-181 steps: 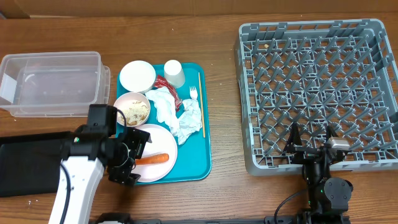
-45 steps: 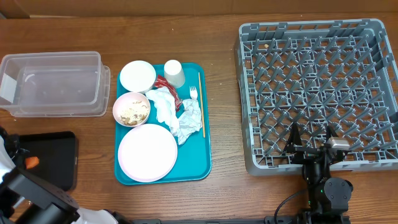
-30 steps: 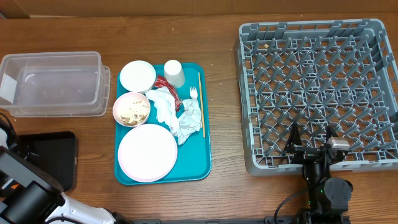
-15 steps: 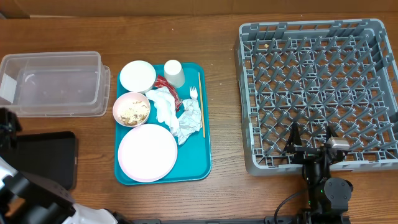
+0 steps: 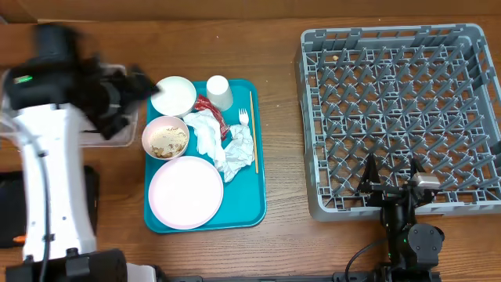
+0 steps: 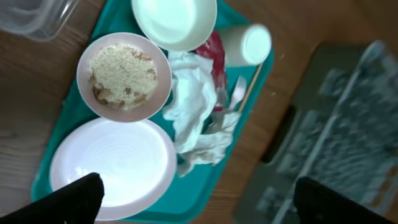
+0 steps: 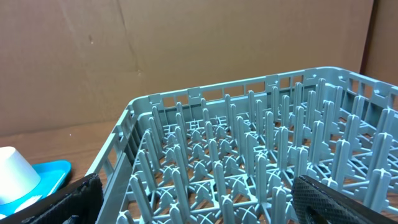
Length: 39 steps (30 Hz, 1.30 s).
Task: Sort waste into correct bins and load items into the dishwasher
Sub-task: 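Move the left gripper back over the teal tray toward the rice bowl, then grasp the rim of the pink rice bowl with the left gripper and lift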
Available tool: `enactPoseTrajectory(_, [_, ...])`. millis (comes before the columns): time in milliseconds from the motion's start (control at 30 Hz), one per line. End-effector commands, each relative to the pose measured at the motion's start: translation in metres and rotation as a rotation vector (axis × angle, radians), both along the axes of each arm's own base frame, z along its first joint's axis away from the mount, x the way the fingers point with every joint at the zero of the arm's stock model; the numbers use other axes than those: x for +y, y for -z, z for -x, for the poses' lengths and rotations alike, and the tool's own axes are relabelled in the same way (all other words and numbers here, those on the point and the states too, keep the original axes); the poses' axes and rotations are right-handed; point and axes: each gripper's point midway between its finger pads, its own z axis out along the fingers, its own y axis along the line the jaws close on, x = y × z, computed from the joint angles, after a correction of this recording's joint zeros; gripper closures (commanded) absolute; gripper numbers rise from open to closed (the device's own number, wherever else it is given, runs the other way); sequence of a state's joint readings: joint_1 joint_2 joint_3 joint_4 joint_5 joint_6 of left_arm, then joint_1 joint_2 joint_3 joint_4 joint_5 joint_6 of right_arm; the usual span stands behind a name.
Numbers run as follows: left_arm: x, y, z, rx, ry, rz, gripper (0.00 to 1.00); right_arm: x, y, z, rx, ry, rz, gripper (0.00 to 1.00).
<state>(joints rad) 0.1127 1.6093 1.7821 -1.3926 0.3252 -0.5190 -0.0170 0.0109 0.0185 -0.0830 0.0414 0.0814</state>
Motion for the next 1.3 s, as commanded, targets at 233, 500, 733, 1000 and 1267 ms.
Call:
enactPoseTrajectory(233, [-0.039,0.084,-0.018,0.203,0.308,-0.482,0.08,0.000,0.003,0.000,0.000,0.003,0.003,0.00])
enactPoseTrajectory(500, [-0.027,0.174,-0.018,0.484,0.318,-0.418,0.28,0.000,0.003,0.000,0.000,0.003,0.003,0.00])
enactPoseTrajectory(733, [-0.036,0.219,-0.025,0.534,0.410,-0.415,0.27,0.000,0.003,0.000,0.000,0.003,0.003,0.00])
enactPoseTrajectory(1000, [-0.038,0.222,-0.032,0.505,0.405,-0.416,0.55,0.000,0.003,0.000,0.000,0.003,0.003,0.00])
enactPoseTrajectory(1267, [-0.047,0.224,-0.037,0.478,0.405,-0.404,0.60,0.000,0.003,0.000,0.000,0.003,0.003,0.00])
